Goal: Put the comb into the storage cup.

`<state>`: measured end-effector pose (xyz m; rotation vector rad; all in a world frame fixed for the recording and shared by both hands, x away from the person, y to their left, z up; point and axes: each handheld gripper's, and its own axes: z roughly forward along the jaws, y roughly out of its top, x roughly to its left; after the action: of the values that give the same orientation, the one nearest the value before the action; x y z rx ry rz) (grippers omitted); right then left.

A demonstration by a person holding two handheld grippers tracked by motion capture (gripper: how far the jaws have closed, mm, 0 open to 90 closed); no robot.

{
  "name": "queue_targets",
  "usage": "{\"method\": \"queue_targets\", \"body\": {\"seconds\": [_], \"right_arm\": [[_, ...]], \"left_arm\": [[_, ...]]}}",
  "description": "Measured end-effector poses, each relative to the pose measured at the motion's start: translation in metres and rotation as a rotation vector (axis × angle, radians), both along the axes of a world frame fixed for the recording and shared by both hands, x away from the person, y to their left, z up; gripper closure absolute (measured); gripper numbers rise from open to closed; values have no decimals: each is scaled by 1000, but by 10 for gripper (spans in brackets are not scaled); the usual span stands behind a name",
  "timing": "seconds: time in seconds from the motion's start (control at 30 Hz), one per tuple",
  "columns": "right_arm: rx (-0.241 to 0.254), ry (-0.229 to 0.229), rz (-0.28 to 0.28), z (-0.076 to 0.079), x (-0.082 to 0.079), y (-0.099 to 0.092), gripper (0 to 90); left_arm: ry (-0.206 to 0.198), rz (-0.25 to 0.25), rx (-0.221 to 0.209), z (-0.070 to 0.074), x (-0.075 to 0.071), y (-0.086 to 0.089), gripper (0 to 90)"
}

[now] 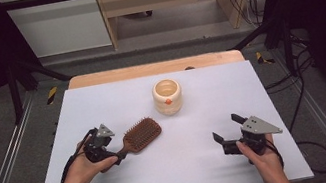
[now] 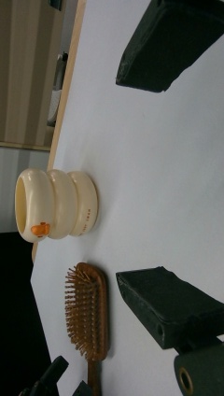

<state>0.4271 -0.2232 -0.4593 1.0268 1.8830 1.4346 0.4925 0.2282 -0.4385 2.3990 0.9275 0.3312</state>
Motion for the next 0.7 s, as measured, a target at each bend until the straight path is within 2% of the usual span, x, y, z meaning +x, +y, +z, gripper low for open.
{"method": "queue_targets", "body": {"seconds": [0.4,0.7], "right_arm": [[-1,3,0,0,0,0,67],[-2,3,0,0,0,0,67]], "left_arm": [[27,-8,1,-2,3,0,392],[34,-22,3,-1,6,1,460]]}}
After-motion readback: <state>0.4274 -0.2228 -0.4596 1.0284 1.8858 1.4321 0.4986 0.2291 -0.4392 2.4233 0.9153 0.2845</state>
